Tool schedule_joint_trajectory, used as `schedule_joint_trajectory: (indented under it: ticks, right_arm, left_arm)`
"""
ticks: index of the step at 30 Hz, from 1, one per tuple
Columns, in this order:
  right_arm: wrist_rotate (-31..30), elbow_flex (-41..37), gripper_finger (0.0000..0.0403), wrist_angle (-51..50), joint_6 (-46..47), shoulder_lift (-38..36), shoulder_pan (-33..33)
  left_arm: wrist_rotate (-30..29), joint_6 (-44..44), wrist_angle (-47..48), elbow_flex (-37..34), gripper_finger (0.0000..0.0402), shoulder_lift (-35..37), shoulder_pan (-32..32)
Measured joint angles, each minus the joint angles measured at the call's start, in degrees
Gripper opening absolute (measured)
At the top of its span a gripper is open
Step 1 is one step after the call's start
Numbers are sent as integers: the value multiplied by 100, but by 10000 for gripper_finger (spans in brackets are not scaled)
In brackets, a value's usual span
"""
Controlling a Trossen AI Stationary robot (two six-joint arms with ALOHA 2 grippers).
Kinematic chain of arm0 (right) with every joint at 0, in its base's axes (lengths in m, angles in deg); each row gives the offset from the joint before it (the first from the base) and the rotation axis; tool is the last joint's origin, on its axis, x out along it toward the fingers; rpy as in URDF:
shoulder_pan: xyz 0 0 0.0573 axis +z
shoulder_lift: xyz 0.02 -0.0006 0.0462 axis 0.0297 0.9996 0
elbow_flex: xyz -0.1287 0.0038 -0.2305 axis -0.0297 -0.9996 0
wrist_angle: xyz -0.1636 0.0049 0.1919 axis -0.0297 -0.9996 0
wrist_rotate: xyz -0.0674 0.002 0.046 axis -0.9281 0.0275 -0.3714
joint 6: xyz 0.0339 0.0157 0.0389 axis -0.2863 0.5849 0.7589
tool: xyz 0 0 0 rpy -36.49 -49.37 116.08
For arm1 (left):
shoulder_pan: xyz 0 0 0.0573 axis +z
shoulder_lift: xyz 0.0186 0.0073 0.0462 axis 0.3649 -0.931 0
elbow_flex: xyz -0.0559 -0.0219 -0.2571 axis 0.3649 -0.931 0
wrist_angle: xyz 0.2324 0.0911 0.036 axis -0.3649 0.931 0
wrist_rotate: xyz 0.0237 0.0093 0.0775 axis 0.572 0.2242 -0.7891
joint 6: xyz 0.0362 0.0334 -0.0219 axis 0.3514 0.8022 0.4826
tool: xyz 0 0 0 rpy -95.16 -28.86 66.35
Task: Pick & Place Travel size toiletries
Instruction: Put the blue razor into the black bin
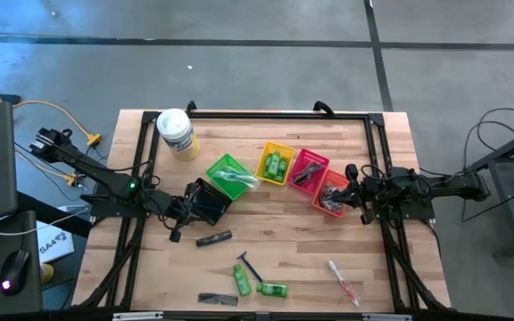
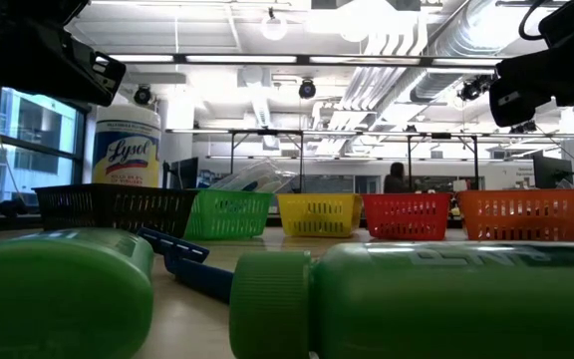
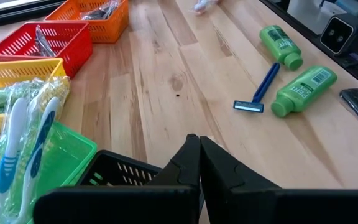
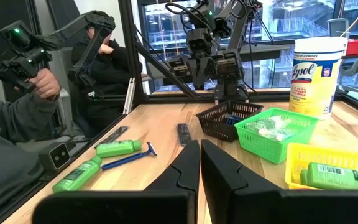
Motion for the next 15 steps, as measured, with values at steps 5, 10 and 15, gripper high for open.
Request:
schedule_joint_trajectory:
  ticks: [5,10,15]
  right_arm:
    - [6,0,7,0,-7,0,-1]
    - [7,0,7,0,-7,0,1]
    - [7,0,7,-2,9,0,-1]
  left_arm:
    - [0,11,0,0,0,0,0]
    - [0,-134,1,0,0,-1,0]
    - [-2,-1153,4,11,0,0,0]
